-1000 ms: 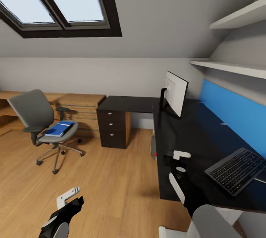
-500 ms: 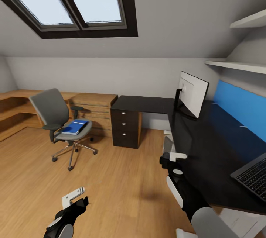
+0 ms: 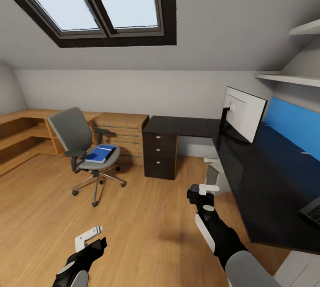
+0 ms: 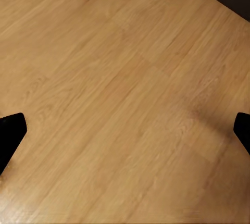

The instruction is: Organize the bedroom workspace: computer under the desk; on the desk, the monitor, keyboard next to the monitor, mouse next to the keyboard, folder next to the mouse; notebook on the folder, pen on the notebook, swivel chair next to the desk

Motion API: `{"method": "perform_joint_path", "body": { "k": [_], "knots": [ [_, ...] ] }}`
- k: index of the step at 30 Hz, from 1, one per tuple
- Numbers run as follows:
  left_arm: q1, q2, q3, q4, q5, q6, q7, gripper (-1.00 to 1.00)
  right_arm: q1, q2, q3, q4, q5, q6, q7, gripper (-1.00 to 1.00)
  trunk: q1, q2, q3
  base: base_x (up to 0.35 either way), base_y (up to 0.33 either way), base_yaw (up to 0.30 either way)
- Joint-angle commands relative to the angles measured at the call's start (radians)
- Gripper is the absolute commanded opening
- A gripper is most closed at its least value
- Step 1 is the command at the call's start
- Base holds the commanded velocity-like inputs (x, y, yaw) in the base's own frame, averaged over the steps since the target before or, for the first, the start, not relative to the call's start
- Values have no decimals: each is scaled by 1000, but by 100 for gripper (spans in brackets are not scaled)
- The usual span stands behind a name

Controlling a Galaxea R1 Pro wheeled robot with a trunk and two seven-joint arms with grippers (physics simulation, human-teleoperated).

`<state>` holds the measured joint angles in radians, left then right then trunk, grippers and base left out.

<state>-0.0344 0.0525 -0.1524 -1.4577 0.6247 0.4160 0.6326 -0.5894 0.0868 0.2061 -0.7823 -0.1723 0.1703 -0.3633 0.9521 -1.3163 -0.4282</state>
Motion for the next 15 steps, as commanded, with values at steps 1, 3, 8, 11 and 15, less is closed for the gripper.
{"method": "perform_joint_path", "body": {
  "k": [1, 3, 8, 11, 15],
  "knots": [
    [-1, 1, -3, -1, 7, 1, 9, 100, 0, 0, 4, -2, -10, 3, -9, -100, 0, -1, 0, 0, 322, 0],
    [-1, 1, -3, -1, 8, 1, 9, 100, 0, 0, 4, -2, -10, 3, -9, -100, 0, -1, 3, 0, 319, 0],
    [-1, 2, -2, -1, 7, 3, 9, 100, 2, -1, 4, -2, -8, 3, -9, -100, 0, -1, 11, 0, 133, 0],
    [-1, 4, -1, 3, 9, 2, 10, 100, 2, -1, 4, -3, -7, 4, -9, -100, 0, -1, 15, 0, 26, 0],
    [-1, 4, 0, 49, 10, -3, 11, 100, 2, -4, 3, -11, -6, 5, -9, -100, -15, 27, 29, 0, 9, 0]
  ]
}}
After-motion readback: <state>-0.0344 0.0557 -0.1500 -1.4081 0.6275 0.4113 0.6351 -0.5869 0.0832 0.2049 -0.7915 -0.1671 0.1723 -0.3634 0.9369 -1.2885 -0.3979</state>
